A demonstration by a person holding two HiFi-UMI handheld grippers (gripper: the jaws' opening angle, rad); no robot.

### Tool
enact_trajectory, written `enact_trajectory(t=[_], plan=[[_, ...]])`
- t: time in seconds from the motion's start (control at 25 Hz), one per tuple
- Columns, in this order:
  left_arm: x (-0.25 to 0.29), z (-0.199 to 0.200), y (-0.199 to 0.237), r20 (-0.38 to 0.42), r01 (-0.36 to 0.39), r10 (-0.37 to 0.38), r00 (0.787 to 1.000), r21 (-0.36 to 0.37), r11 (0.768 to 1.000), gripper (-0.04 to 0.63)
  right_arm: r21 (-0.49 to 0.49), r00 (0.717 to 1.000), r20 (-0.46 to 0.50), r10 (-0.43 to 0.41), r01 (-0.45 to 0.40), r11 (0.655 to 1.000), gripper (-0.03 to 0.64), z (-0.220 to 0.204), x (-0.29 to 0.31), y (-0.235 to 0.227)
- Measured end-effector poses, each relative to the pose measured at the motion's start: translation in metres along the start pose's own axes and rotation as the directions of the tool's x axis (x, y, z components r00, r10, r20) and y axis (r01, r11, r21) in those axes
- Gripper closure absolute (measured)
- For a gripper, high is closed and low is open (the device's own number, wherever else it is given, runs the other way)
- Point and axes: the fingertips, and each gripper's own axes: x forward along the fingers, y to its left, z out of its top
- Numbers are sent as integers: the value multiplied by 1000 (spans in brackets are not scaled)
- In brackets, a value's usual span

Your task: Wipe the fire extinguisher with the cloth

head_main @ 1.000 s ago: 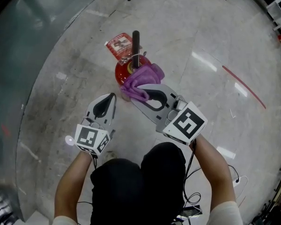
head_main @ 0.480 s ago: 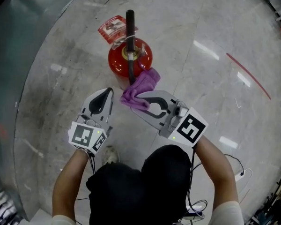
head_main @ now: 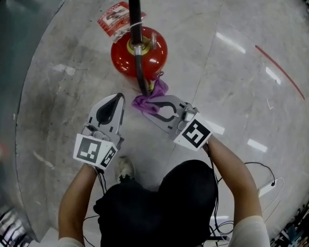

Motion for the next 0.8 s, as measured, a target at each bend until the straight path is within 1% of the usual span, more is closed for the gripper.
enact_trajectory(t=[0.2, 0.48, 0.8], plan=[[-3, -3, 6, -7, -10, 10, 1000, -7, 1000, 597, -19, 998, -46, -30, 29, 999, 548, -39, 16, -7], [-3, -11, 14, -19, -3, 3, 1000, -19, 1000, 597, 35, 992, -109, -59, 64, 997, 548, -92, 30, -16], [0, -20, 12, -31, 17, -18, 999, -18, 1000, 597, 66, 987, -150, -64, 74, 995, 548, -123, 42, -16]])
